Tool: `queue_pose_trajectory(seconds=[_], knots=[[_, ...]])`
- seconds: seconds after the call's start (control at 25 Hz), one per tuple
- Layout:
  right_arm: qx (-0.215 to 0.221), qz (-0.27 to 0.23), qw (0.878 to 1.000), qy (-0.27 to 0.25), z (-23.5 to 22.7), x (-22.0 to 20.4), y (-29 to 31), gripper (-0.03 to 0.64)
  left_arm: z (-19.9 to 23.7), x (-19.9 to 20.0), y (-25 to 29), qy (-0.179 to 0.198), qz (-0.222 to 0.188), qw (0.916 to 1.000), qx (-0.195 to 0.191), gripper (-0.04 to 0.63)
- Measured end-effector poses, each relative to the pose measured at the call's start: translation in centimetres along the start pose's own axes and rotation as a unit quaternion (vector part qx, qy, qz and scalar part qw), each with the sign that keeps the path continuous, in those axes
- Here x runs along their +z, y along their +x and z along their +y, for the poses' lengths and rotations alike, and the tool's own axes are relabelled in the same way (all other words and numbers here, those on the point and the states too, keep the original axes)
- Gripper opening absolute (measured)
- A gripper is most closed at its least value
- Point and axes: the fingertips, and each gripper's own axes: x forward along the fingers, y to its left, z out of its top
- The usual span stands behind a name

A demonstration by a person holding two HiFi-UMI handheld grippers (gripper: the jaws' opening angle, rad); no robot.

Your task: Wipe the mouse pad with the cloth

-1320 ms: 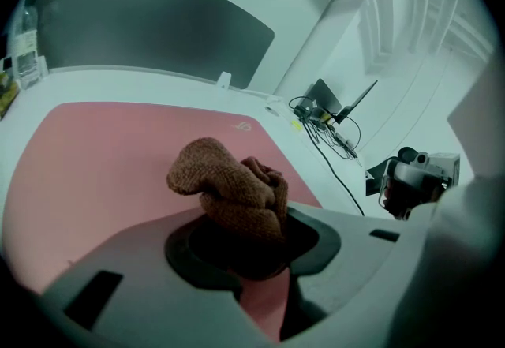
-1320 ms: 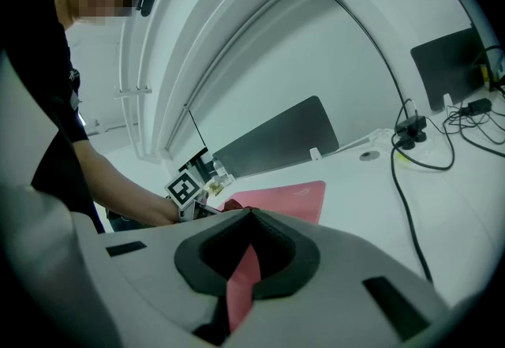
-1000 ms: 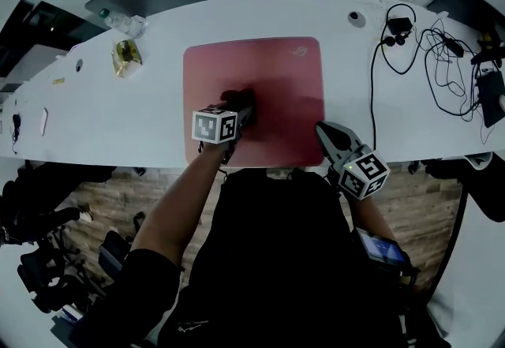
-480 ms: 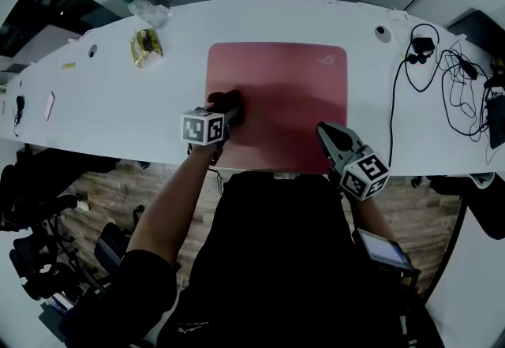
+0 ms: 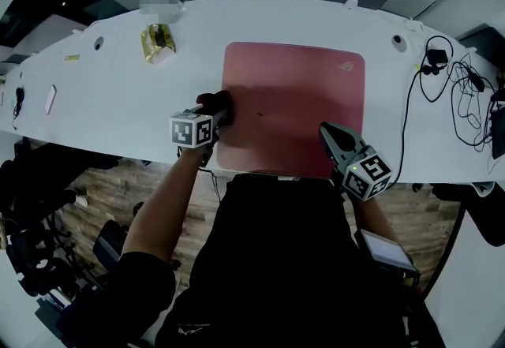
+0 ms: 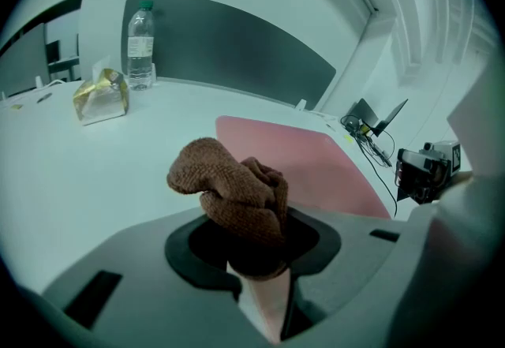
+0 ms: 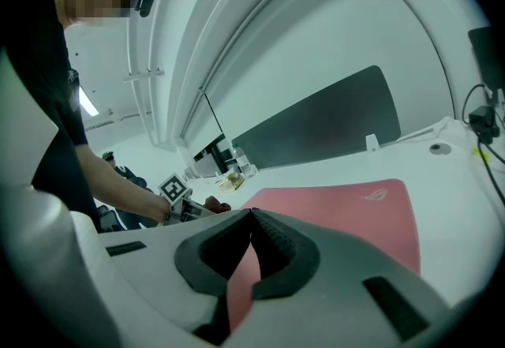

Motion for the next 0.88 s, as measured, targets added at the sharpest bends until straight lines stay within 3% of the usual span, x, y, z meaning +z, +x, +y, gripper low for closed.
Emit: queue_pose_trajectory(seconds=[0.32,0.44,0.52,0.88], knots=[[-0.013,-0.001,1.0,-0.004,1.5,0.5,2.2,0.025,5.6,-0.2,-2.0,-0.012,-0.01,0.9999,0.006,0.137],[-0.025,-0.003,1.0,-0.002,1.6,0.4,2.5,0.025,7.7,-0.7,-1.4,-0.017,-0.026,0.9993,-0.02,0.137],[-0.033,-0.004,0.999,0.0,1.8,0.2,2.7,0.025,8.7,0.0,-2.5,-0.02,-0.029,0.9993,-0.007,0.137],[-0.061,-0.005,0.998,0.006,2.8,-0.2,3.0,0.025,8.7,2.5,-2.2,0.011,-0.038,0.9992,-0.001,0.137]])
